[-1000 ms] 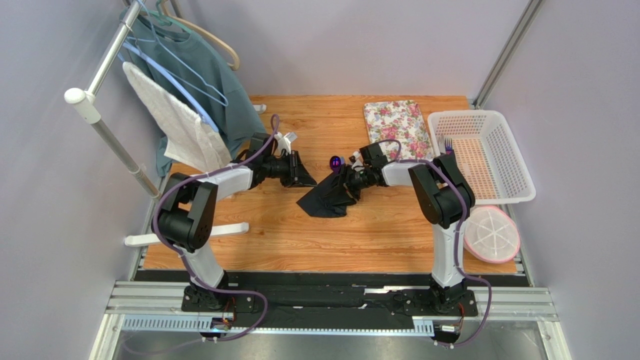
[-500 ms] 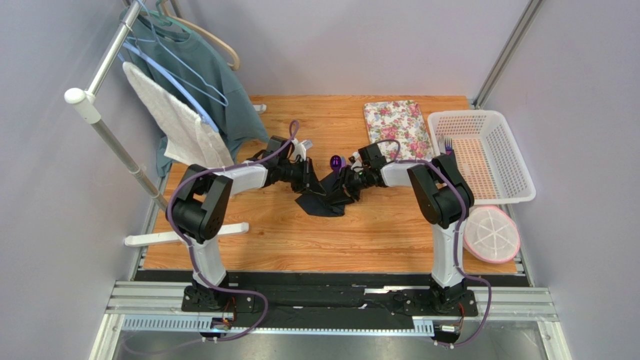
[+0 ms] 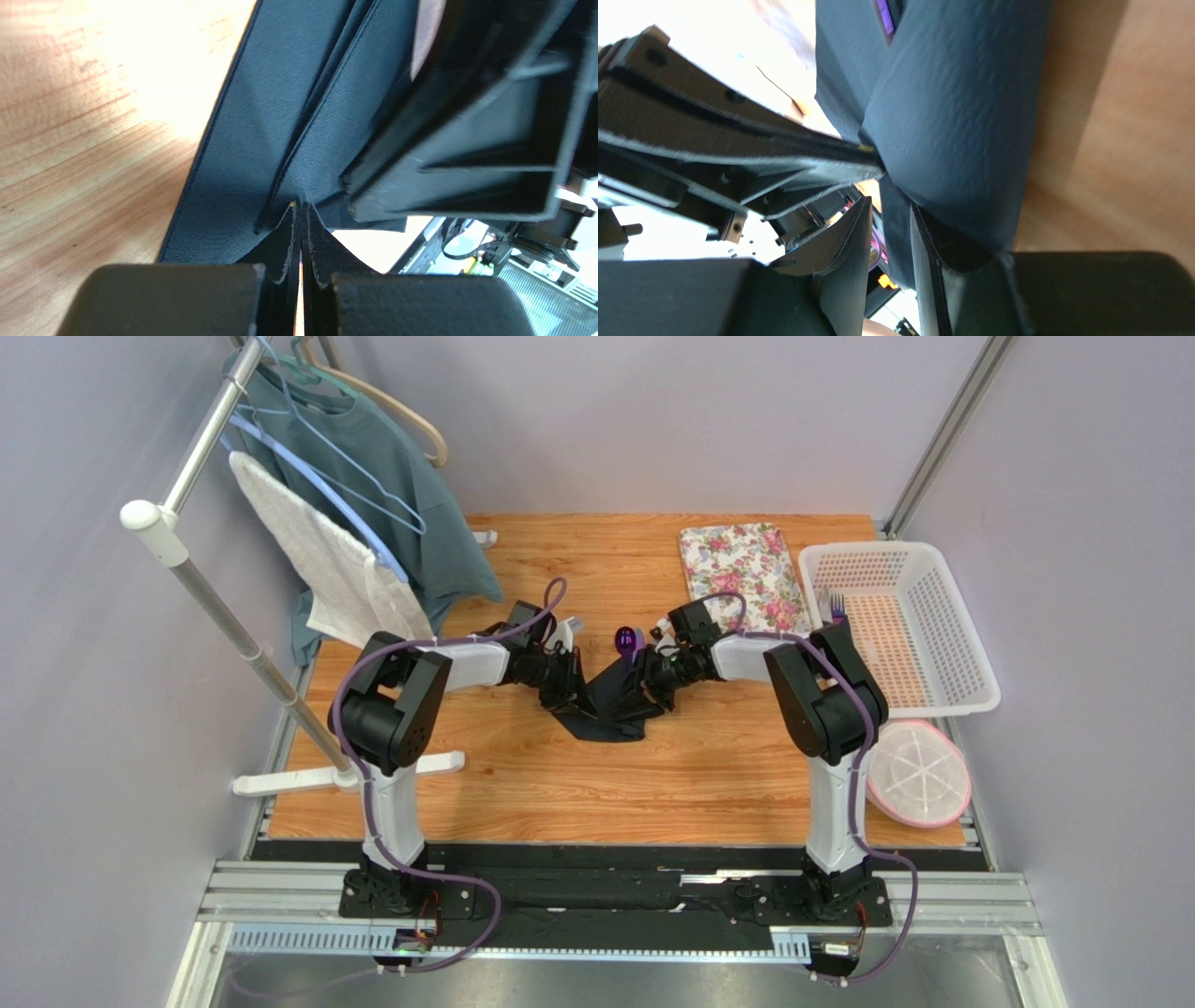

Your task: Place the utensils on the paper napkin and roll it up

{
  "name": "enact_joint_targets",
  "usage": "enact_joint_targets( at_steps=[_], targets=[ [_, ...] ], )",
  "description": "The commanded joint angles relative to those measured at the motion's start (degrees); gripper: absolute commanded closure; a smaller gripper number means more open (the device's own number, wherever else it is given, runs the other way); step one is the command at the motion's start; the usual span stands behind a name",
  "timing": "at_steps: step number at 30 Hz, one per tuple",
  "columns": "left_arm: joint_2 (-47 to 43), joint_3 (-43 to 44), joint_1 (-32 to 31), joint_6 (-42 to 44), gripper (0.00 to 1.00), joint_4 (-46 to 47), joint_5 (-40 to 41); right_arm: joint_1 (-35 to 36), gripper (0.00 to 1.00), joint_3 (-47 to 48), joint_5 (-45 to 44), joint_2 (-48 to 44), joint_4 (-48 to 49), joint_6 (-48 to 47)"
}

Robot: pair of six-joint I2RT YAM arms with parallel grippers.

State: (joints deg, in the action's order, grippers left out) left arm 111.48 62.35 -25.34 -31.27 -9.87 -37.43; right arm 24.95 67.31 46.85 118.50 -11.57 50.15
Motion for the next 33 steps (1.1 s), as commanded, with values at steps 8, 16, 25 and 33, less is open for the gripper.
enact_joint_targets(
  at_steps=[8, 16, 25, 33],
  targets=[
    [0.49, 1.99, 0.12, 1.82, 1.00, -2.09, 1.92, 0.19, 0.80, 0.55, 0.08, -7.58, -8.47, -8.41],
    [0.14, 1.81, 0.29, 1.12, 1.00, -1.38, 1.05, 0.63, 0.85, -2.09, -0.44, -3.37, -6.00, -8.14],
    [-0.56, 0.94, 0.73, 0.25, 1.00, 1.07, -1.84, 0.54, 0.85, -2.45, -3.60, -1.08, -8.73, -12.53],
    [-6.71, -1.09, -0.23, -0.81, 0.86, 8.72, -7.39, 0.54, 0.85, -2.18, -4.05, 0.07, -9.78, -14.73]
  ],
)
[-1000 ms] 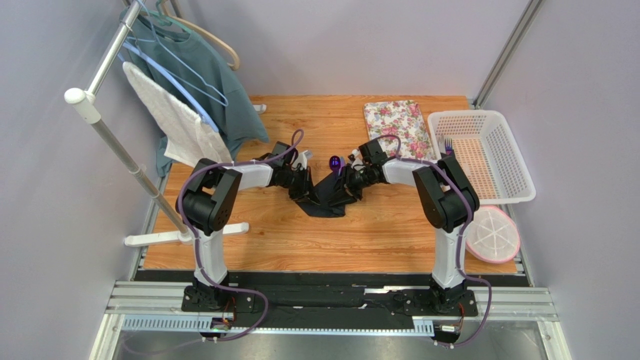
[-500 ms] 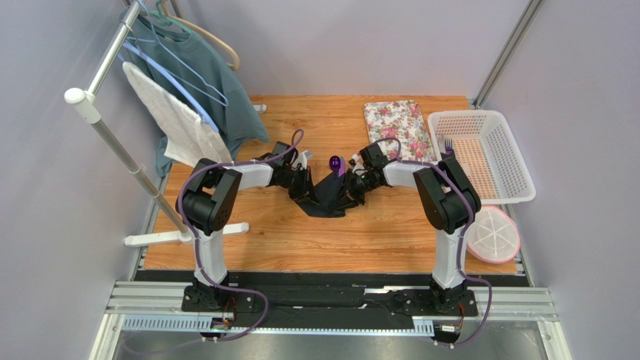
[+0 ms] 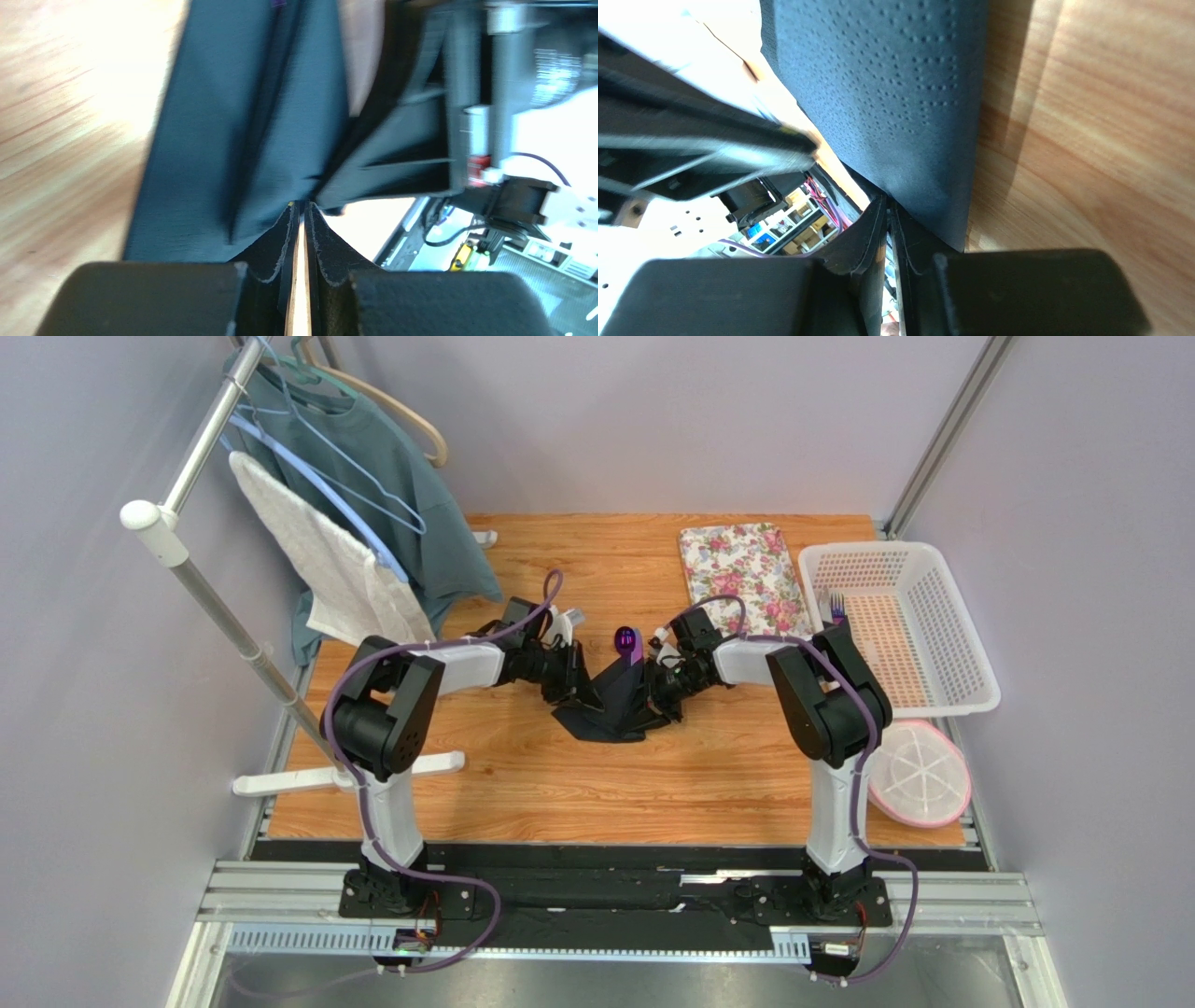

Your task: Place the utensils on the paper napkin and roll it up

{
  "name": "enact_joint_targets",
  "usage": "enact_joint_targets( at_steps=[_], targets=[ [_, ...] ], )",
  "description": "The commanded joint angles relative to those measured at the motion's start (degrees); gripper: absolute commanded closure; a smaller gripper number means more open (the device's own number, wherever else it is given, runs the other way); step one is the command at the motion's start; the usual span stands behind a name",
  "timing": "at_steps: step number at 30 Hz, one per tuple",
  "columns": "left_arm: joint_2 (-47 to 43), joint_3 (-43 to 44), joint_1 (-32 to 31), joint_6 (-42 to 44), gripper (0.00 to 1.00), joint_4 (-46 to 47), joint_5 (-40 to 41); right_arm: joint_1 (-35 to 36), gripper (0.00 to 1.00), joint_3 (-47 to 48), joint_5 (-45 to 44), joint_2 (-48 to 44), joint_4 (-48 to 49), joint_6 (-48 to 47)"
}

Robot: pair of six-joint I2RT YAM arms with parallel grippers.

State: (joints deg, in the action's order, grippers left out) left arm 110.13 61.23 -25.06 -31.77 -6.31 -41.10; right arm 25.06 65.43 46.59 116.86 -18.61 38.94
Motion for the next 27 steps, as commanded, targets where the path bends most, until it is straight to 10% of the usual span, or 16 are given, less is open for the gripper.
enact_joint_targets(
  at_steps=[1, 27],
  targets=[
    [-5.36, 0.11, -0.87, -0.49, 0.86, 5.25, -3.72, 0.17, 0.85, -0.21, -3.79, 1.71, -3.09, -3.52],
    [4.40, 2.58, -0.69, 0.13, 1.00, -1.43, 1.46, 1.13, 0.77, -2.23, 2.11, -5.59, -5.21, -7.47]
  ],
)
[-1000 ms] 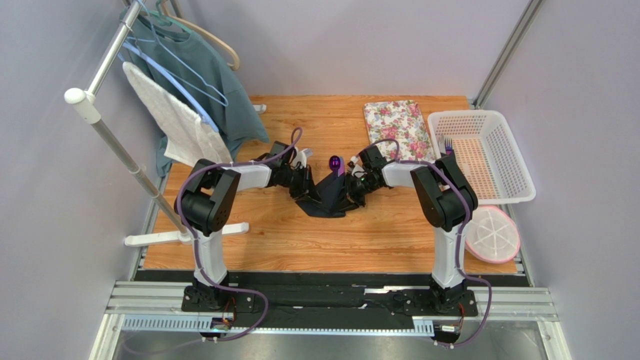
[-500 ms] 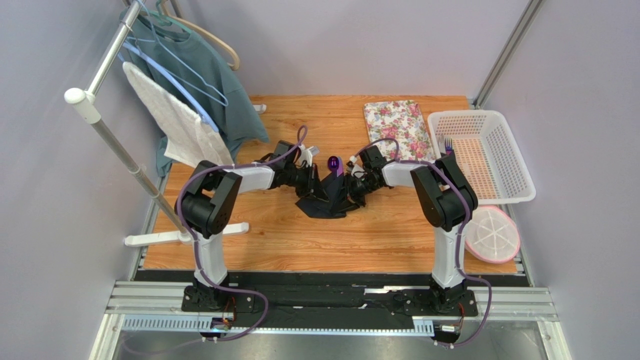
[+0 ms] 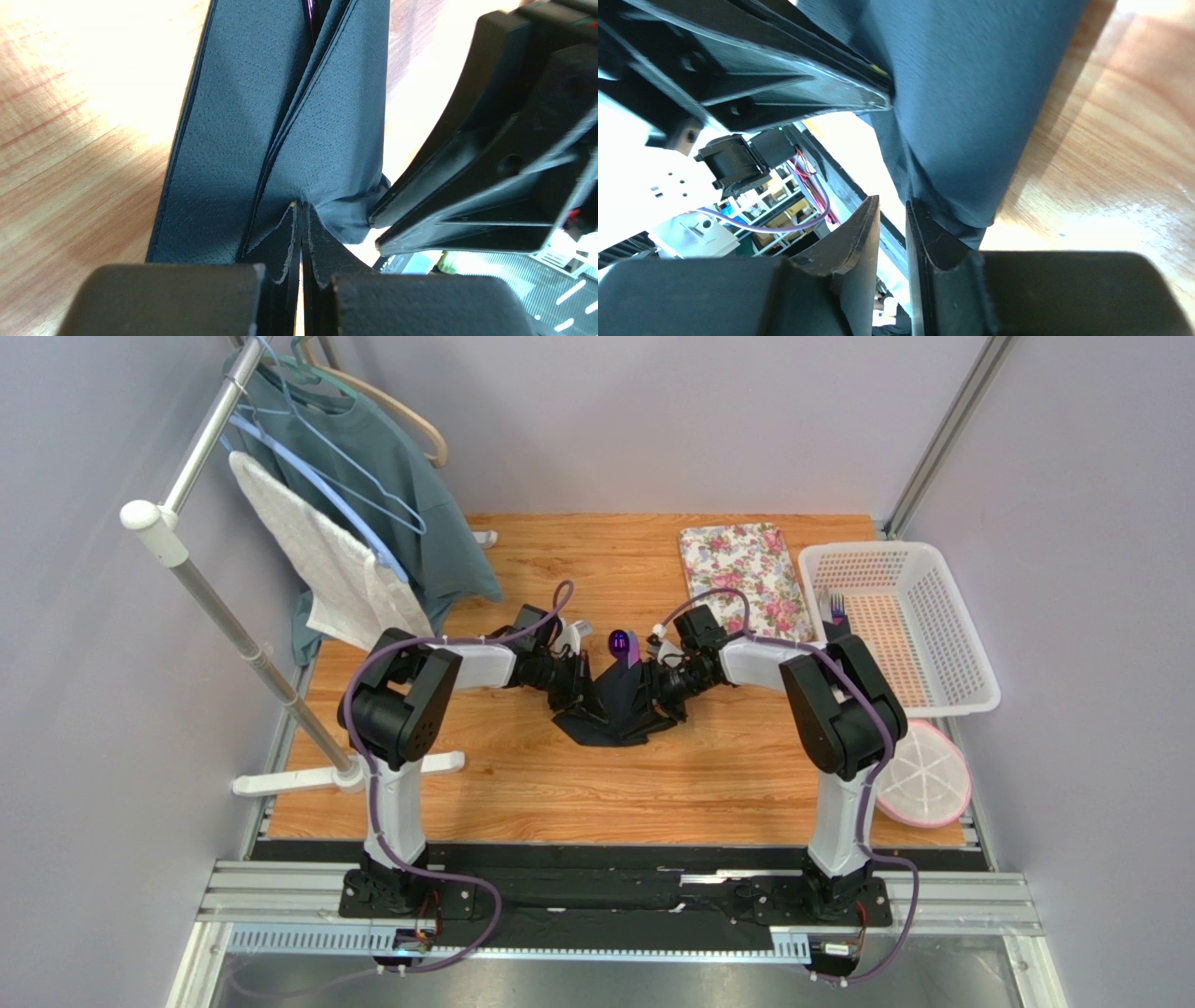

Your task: Place the utensils on the paper napkin and roll it up

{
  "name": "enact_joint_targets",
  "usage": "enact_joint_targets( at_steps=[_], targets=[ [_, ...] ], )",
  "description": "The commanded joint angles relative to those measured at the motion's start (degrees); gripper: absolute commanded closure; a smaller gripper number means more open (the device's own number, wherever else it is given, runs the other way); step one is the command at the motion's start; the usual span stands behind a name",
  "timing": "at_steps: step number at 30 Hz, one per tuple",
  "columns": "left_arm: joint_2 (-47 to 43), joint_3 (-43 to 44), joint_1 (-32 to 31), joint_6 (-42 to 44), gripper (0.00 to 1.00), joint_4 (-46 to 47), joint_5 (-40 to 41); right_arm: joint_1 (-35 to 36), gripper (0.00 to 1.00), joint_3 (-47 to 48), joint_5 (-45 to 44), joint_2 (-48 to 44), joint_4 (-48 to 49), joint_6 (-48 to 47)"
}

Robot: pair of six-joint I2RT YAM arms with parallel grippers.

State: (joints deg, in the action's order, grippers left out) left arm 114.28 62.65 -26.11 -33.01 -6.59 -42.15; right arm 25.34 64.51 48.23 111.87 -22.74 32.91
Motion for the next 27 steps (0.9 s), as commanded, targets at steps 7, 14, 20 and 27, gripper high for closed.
enact_joint_targets(
  at_steps=[7, 14, 20, 27],
  targets=[
    [0.15, 1.07, 0.36, 1.46, 1.00, -1.14, 2.42, 0.32, 0.79, -1.85, -1.91, 4.14, -0.99, -1.79],
    [0.07, 0.89, 0.36, 1.64, 1.00, -1.15, 2.25, 0.32, 0.79, 0.35, 1.34, 0.64, -2.31, -1.53],
    [0.07, 0.89, 0.36, 1.64, 1.00, -1.06, 2.07, -0.47, 0.85, 7.64, -5.58, -3.85, -3.53, -1.44],
    [-0.28, 0.80, 0.36, 1.73, 1.00, -0.88, 2.16, 0.58, 0.95, 13.79, -15.79, 0.01, -6.96, -3.11]
  ],
)
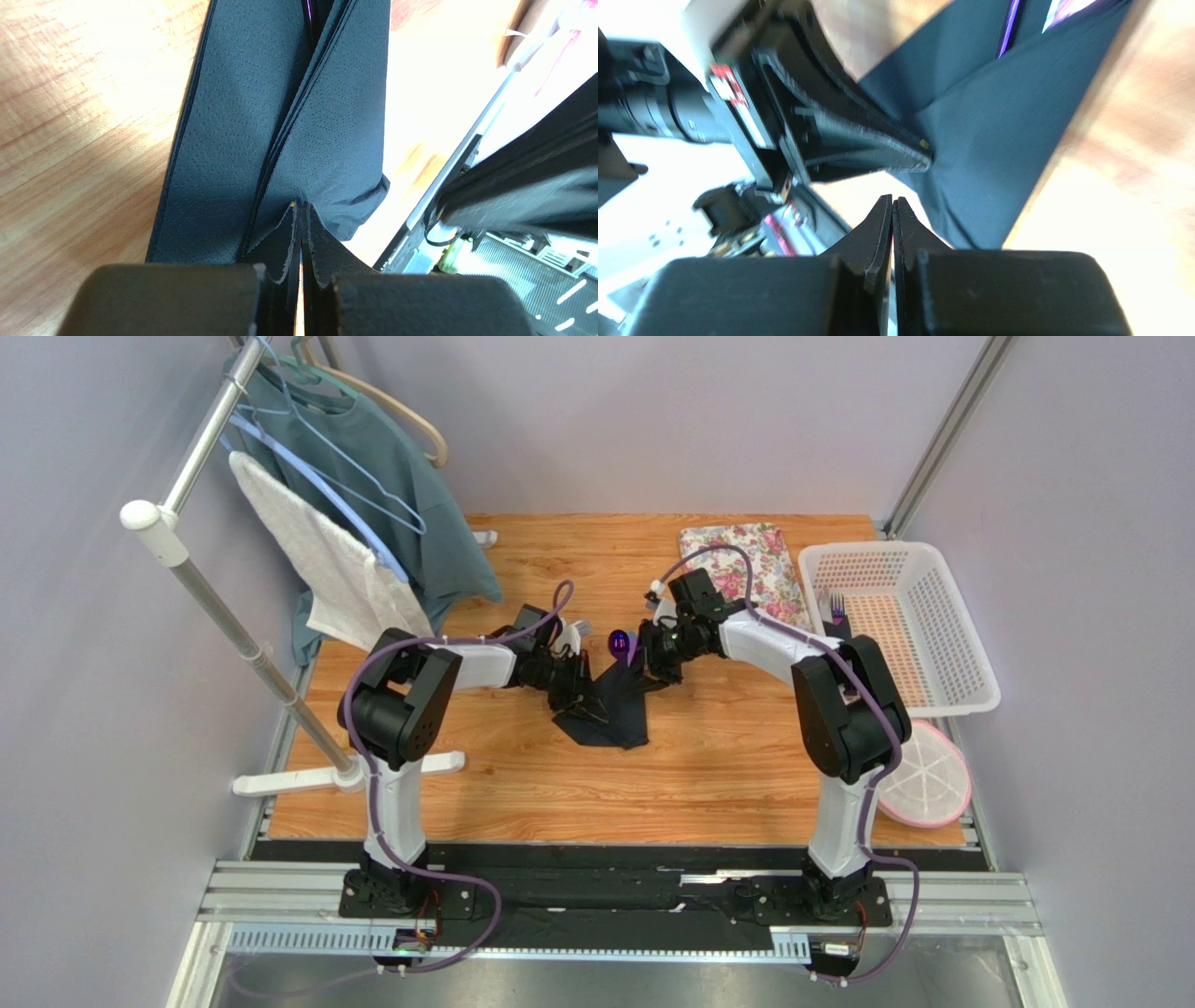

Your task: Place the utensils on the paper napkin and roll it up

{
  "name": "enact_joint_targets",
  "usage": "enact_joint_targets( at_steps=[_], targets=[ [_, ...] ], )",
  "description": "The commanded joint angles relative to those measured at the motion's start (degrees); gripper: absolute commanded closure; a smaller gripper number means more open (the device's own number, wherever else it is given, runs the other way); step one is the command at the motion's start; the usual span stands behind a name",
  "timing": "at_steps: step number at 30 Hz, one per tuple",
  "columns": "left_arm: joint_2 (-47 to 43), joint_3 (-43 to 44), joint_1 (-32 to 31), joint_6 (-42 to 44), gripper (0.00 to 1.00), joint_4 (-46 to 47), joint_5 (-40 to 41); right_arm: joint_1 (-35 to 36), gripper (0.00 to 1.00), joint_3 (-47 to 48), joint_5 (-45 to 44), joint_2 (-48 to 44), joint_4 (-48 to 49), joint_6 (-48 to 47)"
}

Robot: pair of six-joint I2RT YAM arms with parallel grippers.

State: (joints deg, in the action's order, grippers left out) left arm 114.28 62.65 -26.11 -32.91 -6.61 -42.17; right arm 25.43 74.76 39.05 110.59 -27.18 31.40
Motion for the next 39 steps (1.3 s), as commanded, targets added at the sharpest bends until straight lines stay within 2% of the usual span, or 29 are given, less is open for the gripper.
enact_joint_targets(
  at_steps=[1, 11, 18, 25, 30, 33, 39],
  targets=[
    [-0.28, 0.72, 0.36, 1.62, 1.00, -0.86, 2.18, 0.67, 0.96, 4.59, -7.31, 1.82, -2.53, -1.78],
    [-0.46, 0.89, 0.36, 1.79, 1.00, -0.86, 2.18, 2.43, 0.99, 8.29, -10.92, 7.53, -1.30, -1.87],
    [-1.51, 0.45, 0.44, 1.71, 1.00, -0.07, 1.83, 2.43, 1.00, 7.33, -14.52, 10.87, -2.44, -2.66],
    [-7.84, -3.23, 0.27, -1.19, 0.83, 9.76, -1.95, 2.78, 1.00, 5.31, -13.56, 12.90, -2.18, -3.01],
    [-8.81, -3.59, -1.49, -3.92, 0.78, 13.29, -5.02, 2.78, 1.00, 4.69, -11.63, 13.43, -1.47, -2.66],
    [-7.50, -3.77, -2.89, -5.76, 0.78, 14.35, -5.03, 2.52, 1.00, 4.60, -11.01, 13.52, -1.21, -2.13],
    [-2.76, -3.15, -2.98, -7.26, 0.91, 10.59, -2.04, 2.43, 1.00, 4.78, -9.78, 13.17, -0.59, -1.87]
  ],
)
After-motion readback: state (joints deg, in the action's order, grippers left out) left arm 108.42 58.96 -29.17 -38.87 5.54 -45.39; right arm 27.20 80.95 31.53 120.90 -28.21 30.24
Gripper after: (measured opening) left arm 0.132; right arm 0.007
